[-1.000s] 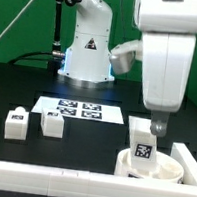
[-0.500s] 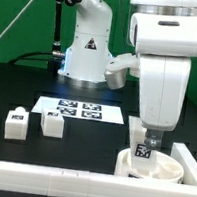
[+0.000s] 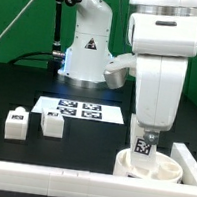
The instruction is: Assemble stool
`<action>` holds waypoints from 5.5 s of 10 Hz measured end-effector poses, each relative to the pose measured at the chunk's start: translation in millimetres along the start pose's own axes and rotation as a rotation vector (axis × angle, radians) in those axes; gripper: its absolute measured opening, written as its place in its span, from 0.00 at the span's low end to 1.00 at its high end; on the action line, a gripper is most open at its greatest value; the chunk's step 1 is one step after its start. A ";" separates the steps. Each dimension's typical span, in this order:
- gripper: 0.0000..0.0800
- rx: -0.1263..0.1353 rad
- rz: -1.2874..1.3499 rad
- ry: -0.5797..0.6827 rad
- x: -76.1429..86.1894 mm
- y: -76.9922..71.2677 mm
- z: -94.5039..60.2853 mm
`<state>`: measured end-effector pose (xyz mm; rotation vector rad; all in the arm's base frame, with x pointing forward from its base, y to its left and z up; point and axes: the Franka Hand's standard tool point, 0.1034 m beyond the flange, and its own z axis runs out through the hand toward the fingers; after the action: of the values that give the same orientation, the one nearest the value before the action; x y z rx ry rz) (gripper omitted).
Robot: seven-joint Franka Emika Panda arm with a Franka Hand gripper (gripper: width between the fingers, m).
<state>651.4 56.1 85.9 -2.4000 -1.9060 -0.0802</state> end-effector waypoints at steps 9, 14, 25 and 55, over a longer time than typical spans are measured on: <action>0.42 0.027 0.797 0.064 1.4 -0.4 2.2; 0.42 0.035 1.090 0.073 4.2 0.3 2.3; 0.43 0.068 2.140 0.212 27.6 -12.2 6.2; 0.81 0.017 1.247 0.189 50.0 -15.1 -15.1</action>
Offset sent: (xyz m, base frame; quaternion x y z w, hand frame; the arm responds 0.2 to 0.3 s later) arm -0.0136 0.0007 -0.0017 0.0272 0.0325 0.3089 0.9501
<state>648.1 106.6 105.7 -2.9183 -0.1250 -0.1859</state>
